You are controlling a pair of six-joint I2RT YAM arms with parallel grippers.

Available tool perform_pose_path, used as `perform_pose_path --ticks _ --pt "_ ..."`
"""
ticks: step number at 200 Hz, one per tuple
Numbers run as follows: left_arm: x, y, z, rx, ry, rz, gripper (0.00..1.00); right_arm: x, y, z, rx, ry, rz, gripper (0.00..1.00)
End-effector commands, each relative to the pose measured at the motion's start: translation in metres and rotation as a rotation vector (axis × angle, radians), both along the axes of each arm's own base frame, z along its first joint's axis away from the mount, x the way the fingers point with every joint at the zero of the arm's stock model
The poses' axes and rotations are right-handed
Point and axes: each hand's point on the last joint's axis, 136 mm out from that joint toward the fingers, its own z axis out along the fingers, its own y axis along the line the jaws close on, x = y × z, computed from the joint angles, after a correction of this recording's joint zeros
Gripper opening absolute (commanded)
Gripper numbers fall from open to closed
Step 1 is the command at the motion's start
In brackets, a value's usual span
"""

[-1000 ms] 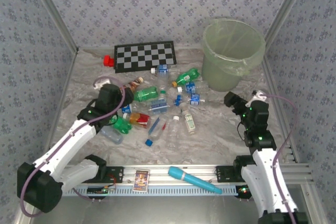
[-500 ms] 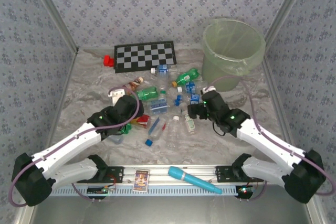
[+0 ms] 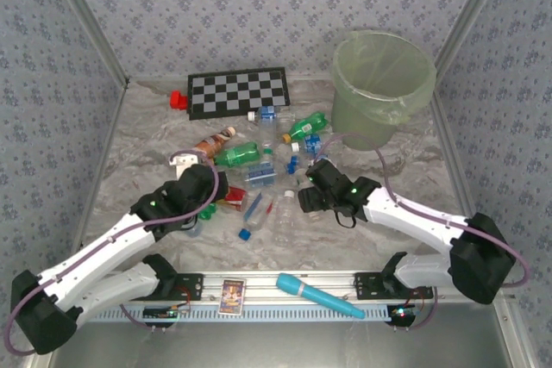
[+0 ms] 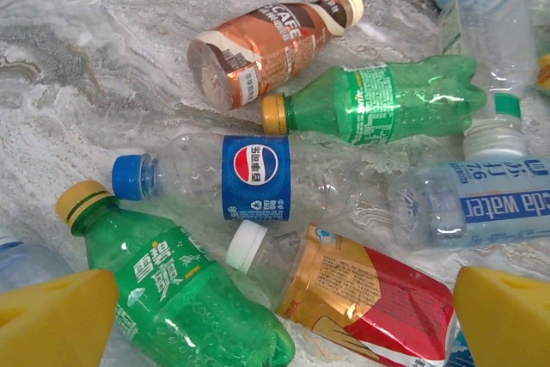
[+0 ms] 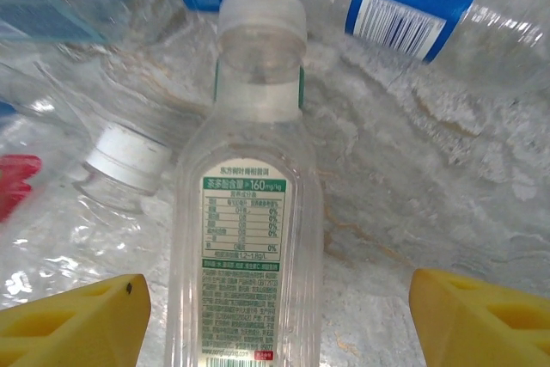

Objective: Put the plastic bottles in the bin

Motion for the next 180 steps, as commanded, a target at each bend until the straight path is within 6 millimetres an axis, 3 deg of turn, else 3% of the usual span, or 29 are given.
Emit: perform_pose_path --ticks 1,84,107,135,180 --pt "-0.001 -0.004 0.012 -0.030 -0.044 -0.031 1.00 0.001 0.008 -0.005 -0.008 0.049 -0.008 0.80" --pt "-0.007 -0.006 0.035 -0.089 -0.108 -0.091 1.00 0.015 0.018 -0.047 -0.066 0.135 -0.010 0.79" --pt "-0.009 -0.004 0.036 -0.092 -0.117 -0.088 1.00 0.018 0.019 -0.051 -0.079 0.144 -0.012 0.72" --pt "-0.010 -0.003 0.036 -0.099 -0.117 -0.087 1.00 0.021 0.021 -0.044 -0.071 0.118 -0.004 0.58" --pt "-0.010 0.003 0.041 -0.104 -0.137 -0.060 1.00 0.022 0.014 -0.010 -0.055 0.027 -0.016 0.56"
